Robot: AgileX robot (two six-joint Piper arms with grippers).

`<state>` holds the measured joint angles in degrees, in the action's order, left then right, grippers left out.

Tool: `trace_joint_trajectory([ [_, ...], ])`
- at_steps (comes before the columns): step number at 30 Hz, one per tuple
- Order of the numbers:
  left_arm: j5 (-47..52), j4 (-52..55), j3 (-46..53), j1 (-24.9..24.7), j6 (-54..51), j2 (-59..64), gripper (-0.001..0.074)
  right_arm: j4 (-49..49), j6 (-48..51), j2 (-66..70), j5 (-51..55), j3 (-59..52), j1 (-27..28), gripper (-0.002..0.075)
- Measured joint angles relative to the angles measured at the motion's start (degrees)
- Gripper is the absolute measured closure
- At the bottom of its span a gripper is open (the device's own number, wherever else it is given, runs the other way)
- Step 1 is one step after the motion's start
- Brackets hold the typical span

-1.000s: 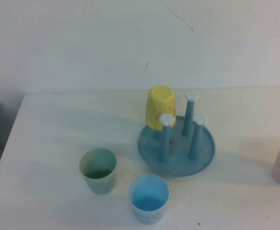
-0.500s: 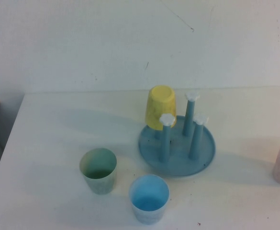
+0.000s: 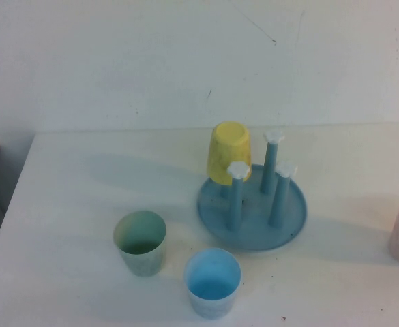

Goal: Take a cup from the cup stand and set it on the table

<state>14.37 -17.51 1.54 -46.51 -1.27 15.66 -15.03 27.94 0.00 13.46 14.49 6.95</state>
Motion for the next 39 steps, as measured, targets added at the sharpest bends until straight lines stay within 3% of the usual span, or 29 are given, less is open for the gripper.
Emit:
trace_joint_trajectory([
  [6, 0.0, 0.0, 0.0, 0.0, 0.0, 0.0, 0.0737, 9.61, -17.9, -0.75, -2.01, -11.58, -0.44, 0.0727],
  [12, 0.0, 0.0, 0.0, 0.0, 0.0, 0.0, 0.0737, 15.33, -27.94, -0.75, -1.67, -15.88, -7.99, 0.0727],
  [17, 0.0, 0.0, 0.0, 0.0, 0.0, 0.0, 0.0737, 16.27, -29.68, -0.75, 2.82, -16.0, -11.67, 0.0728],
  [39, 0.0, 0.0, 0.0, 0.0, 0.0, 0.0, 0.0737, 17.05, -29.8, -0.75, 7.12, -16.0, -8.7, 0.0728],
])
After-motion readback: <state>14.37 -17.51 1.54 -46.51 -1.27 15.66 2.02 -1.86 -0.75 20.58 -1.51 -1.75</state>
